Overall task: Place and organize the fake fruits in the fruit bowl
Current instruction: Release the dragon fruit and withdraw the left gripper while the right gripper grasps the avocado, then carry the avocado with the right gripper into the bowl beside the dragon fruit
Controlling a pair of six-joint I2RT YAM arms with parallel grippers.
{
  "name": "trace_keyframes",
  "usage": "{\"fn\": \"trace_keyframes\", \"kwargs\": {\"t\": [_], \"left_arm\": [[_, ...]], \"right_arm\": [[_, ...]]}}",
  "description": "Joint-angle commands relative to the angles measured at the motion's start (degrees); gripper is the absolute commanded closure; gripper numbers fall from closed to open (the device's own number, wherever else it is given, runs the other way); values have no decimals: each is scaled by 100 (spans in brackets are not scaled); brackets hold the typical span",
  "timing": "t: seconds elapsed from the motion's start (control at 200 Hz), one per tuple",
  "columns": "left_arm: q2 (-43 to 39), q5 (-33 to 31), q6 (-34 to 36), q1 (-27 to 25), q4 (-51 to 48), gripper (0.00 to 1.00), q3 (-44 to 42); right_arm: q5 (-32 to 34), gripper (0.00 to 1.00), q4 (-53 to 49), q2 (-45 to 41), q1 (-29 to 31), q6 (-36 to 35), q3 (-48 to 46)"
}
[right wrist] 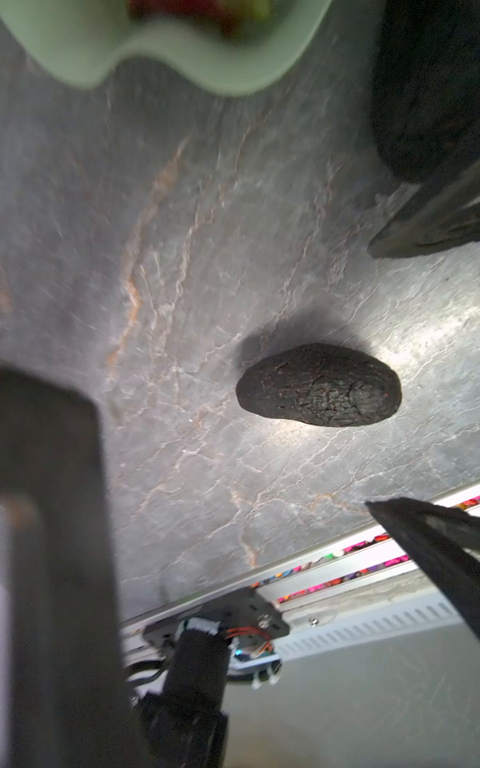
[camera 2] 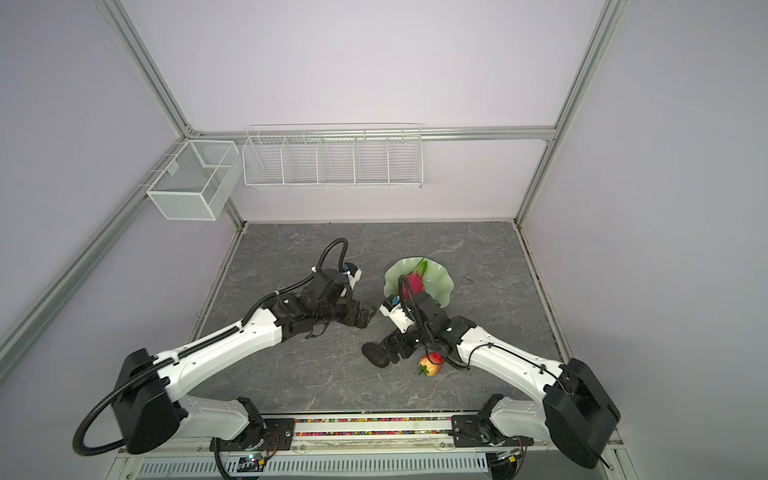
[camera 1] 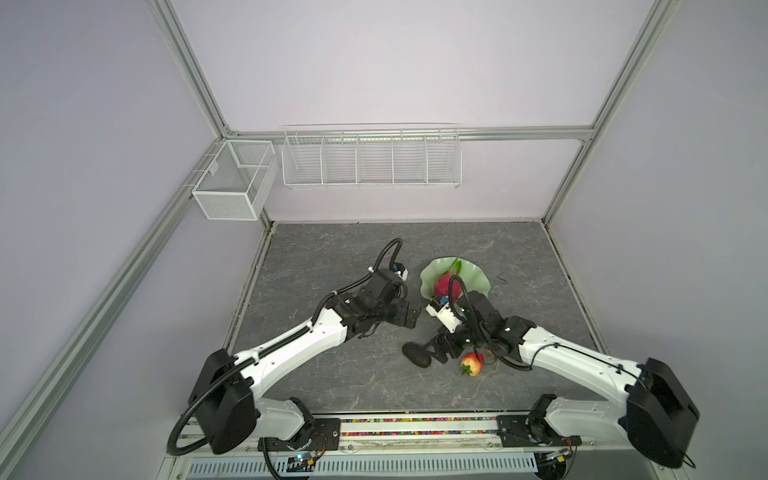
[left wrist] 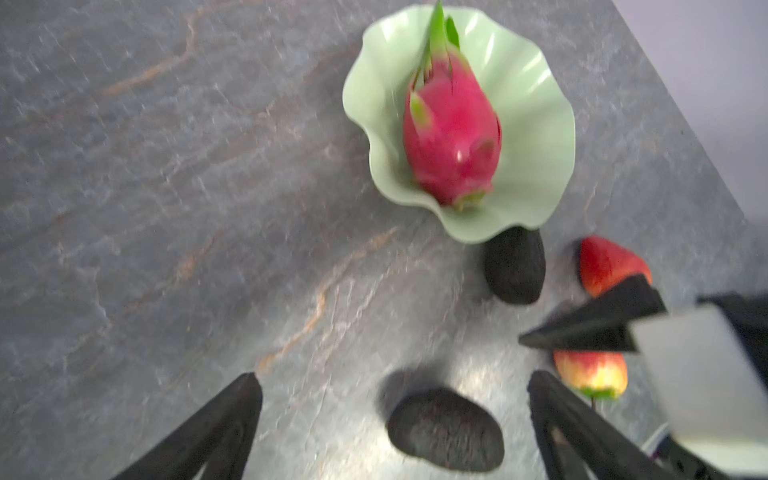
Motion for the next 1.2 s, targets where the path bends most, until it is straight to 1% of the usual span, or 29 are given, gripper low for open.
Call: {"fn": "trace_keyframes", "kwargs": {"t": [0.0,0.055,0.195,0.24,0.29,0.32,0.39,0.43,0.48,0.505,0.635,0.755,0.785,0.8,0.855,0.925,0.99,1.04,1.095,1.14,1.195], "left_arm": [[-1037,303,-103,-3,-412,1,-462],[-1607,210,-275,7,-301,1,-837],[-2855,7,-615,25,-20,1,-1449],[-3163,-34,-645,36,57,1,-1546],[-3403,-111,-665,45,96,1,-1611],[-3498,-156,-667,46,114,1,-1634],[-3650,-252,-645,41,124,1,-1661],[-3681,-309,-617,45,116,1,-1662],[-3675,-367,-581,45,106,1,-1645],[-3664,-387,-564,46,118,1,-1641],[-3494,-470,-506,45,373,1,-1643],[-3120,-261,-357,52,884,1,-1605],[-3055,-176,-294,47,1016,1,-1570],[-2873,-141,-263,50,1088,1,-1553],[-2582,13,-100,52,1398,1,-1505],[-2241,237,89,54,1943,1,-1528],[-1865,486,237,65,2555,1,-1543],[-1504,727,336,111,3009,1,-1471],[-1005,931,410,172,3292,1,-1252],[-556,1038,508,193,3322,1,-928],[-23,1086,634,213,3133,1,-457]], "right_arm": [[512,7,-29,525,424,-259,300],[746,5,-128,885,612,-278,502],[878,0,-229,1481,785,-224,804],[906,3,-268,1614,830,-218,834],[942,8,-324,1732,856,-204,834],[951,11,-356,1792,867,-191,1019],[981,23,-449,1917,873,-155,1086],[1004,34,-497,1960,874,-147,1114],[1040,57,-520,1974,870,-112,1132],[1068,63,-521,1959,873,-101,1132],[1184,64,-562,1700,862,-71,1166],[1257,65,-739,1133,731,-86,1349],[1276,65,-786,952,625,-52,1400],[1273,65,-803,899,575,-36,1415],[1203,65,-852,556,189,160,1474],[1102,65,-879,193,-510,518,1502],[956,65,-926,25,-1219,850,1572],[876,65,-960,35,-1730,1021,1666],[900,65,-992,145,-2202,1191,1785],[823,64,-987,325,-2526,1288,1892],[654,64,-904,584,-2862,1426,2003]]}}
